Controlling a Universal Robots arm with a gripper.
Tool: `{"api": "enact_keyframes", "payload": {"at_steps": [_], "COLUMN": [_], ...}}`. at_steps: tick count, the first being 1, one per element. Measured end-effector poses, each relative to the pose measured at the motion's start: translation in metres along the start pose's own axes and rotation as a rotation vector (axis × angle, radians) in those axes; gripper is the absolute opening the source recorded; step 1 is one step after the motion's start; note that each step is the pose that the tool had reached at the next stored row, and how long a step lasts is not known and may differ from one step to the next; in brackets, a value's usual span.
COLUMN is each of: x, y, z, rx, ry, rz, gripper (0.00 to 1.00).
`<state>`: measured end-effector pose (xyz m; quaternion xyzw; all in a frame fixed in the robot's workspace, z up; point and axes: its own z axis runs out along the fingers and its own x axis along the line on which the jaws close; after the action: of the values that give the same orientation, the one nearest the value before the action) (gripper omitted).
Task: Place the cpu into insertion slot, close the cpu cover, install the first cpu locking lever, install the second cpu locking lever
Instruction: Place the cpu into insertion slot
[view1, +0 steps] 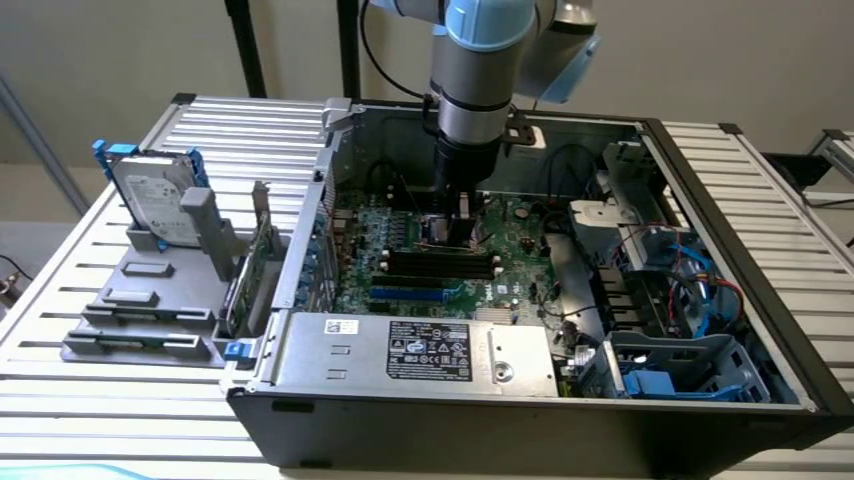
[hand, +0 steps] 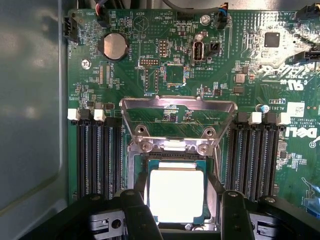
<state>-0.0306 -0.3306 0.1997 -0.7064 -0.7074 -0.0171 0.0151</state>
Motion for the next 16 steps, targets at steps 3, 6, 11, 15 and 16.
{"api": "enact_keyframes", "payload": {"at_steps": [3, 6, 11, 15, 16], "x": [0.0008, 0.0014, 0.0016, 0.0020, 0.0021], "y": [0.0000, 0.0000, 0.0000, 0.0000, -0.0001], "z": [0.0002, 0.0005, 0.0014, 0.0022, 0.0023], "rx": [0.0000, 0.0000, 0.0001, -0.0001, -0.0001], "ry": [-0.0004, -0.0005, -0.0020, -0.0048, -0.0055], "rz": [0.002, 0.002, 0.002, 0.006, 0.007], "gripper": [0.55, 0.55, 0.55, 0.55, 0.55]}}
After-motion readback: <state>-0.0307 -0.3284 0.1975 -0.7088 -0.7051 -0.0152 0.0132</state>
